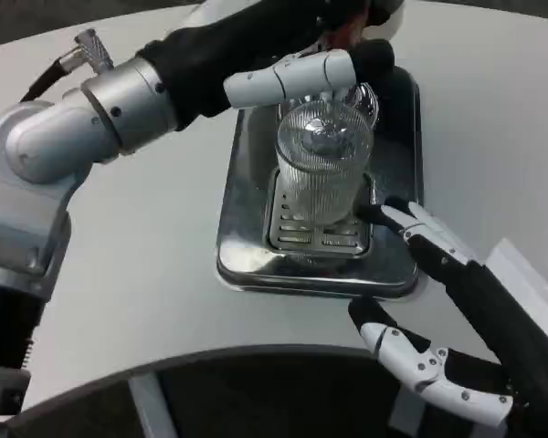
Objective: Grasp the cup under the faucet to collect the drink, then remove the cup.
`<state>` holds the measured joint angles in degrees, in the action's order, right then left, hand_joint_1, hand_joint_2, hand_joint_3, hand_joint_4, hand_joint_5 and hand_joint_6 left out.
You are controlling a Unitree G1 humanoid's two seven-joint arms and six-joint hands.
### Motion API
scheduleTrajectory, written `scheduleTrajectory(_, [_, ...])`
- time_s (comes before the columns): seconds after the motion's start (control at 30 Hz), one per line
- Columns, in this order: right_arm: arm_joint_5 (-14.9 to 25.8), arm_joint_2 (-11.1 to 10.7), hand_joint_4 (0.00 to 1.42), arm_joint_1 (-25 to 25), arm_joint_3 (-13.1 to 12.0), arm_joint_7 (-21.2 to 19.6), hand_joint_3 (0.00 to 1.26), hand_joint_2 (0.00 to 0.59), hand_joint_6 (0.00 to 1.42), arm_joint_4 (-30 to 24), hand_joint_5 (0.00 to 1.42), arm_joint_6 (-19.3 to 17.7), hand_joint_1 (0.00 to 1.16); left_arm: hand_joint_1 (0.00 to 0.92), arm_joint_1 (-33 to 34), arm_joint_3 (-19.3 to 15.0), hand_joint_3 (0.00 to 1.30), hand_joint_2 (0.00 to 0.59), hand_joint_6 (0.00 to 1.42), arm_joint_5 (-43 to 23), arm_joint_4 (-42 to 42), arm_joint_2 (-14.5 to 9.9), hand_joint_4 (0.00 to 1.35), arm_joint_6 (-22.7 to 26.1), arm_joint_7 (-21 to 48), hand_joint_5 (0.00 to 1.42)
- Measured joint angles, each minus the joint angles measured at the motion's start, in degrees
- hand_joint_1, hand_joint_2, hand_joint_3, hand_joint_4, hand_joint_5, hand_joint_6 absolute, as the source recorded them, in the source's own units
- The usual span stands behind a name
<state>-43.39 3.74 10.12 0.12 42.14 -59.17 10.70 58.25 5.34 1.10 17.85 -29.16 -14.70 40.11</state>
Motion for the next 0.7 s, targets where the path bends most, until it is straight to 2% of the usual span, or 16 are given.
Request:
scheduleTrajectory(0.2, [-0.1,0.1,0.0,-0.7,2.5,-1.4,0.01,0.371,0.11,0.0,0.0,4.1,0.51,0.0,0.6,0.3,0.09,0.096,0.16,1.1,1.1,-0.1,0.0,-1.4,0.0,0.04])
scheduleTrajectory(0.4, [-2.3,-0.2,0.0,-1.8,6.9,-4.9,0.0,0.332,0.1,0.0,0.0,7.9,0.57,0.0,0.8,0.5,0.08,0.096,0.15,2.0,1.4,-0.1,0.0,-2.6,-0.3,0.03])
scheduleTrajectory(0.7, [-6.1,-0.5,0.0,-3.8,13.8,-10.4,0.0,0.328,0.06,0.4,0.0,13.3,0.61,0.0,0.8,0.7,0.08,0.096,0.14,4.0,1.4,-0.5,0.0,-4.2,-0.9,0.0])
